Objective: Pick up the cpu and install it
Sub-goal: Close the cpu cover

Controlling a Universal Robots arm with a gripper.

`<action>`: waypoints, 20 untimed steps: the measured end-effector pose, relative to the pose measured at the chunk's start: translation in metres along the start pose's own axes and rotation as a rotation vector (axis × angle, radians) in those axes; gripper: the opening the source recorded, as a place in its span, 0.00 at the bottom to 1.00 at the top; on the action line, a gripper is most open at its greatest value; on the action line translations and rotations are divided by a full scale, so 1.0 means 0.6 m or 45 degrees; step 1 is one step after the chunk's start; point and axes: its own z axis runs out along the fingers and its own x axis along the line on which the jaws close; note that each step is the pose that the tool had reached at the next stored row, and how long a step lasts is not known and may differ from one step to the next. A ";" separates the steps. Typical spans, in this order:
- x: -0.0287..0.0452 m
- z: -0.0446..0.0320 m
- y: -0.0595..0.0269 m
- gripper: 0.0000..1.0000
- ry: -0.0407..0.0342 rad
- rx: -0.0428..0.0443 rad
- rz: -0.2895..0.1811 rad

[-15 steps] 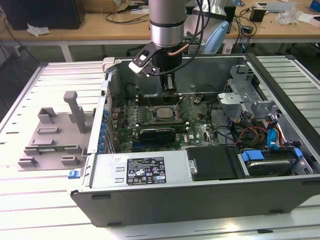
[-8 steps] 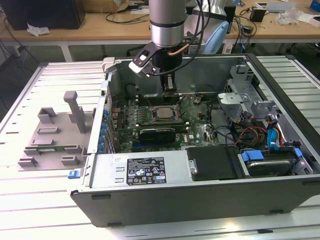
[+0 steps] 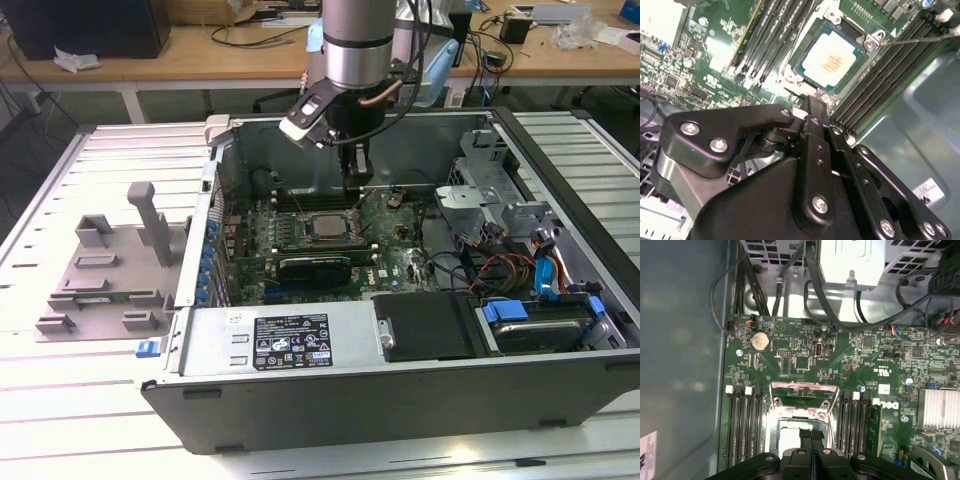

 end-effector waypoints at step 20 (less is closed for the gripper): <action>-0.007 0.013 0.110 0.11 0.0005 0.005 0.000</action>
